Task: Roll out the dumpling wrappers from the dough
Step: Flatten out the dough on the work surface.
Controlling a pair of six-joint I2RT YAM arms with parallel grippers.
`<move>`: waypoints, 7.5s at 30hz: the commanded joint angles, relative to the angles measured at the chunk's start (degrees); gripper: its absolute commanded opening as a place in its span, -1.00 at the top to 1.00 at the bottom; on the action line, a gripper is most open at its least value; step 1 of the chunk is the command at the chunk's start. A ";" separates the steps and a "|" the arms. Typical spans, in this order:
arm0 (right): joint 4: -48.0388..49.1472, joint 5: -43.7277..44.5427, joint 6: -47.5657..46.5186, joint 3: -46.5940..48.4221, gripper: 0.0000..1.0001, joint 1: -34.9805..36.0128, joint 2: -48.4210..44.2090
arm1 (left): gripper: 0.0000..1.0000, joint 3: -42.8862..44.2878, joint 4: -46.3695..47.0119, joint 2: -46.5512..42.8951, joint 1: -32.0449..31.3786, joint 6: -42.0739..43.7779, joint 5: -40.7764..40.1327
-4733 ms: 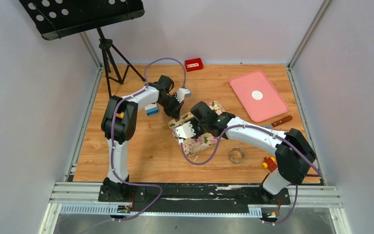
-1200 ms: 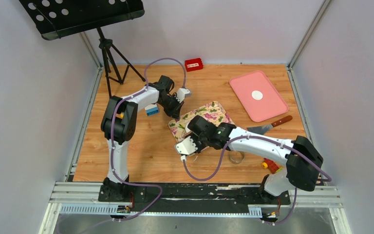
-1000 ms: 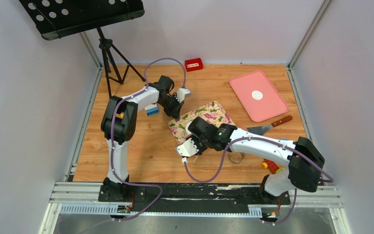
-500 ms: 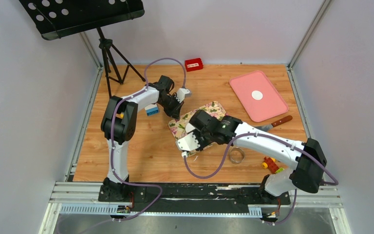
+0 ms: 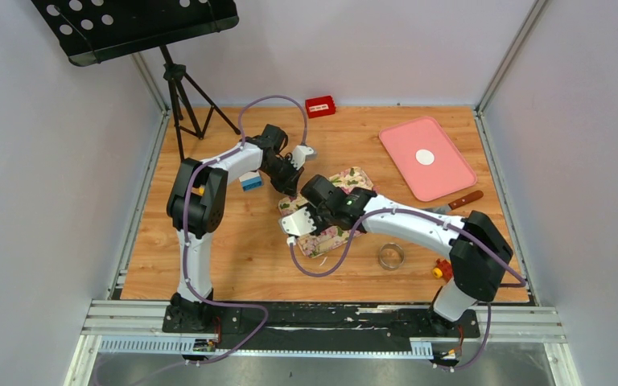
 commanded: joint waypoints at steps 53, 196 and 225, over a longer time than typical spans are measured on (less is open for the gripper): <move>-16.94 -3.42 5.28 -7.32 1.00 4.47 -9.05 | 1.00 -1.27 -0.84 -0.66 -0.88 1.00 -1.60; -19.59 -1.82 4.49 -10.53 1.00 7.15 -12.47 | 1.00 -1.50 -0.71 -0.85 -1.14 1.09 -1.98; -9.90 -9.87 -0.05 -14.50 1.00 -3.17 -6.77 | 1.00 -1.35 -0.69 -0.82 -1.14 1.26 -2.12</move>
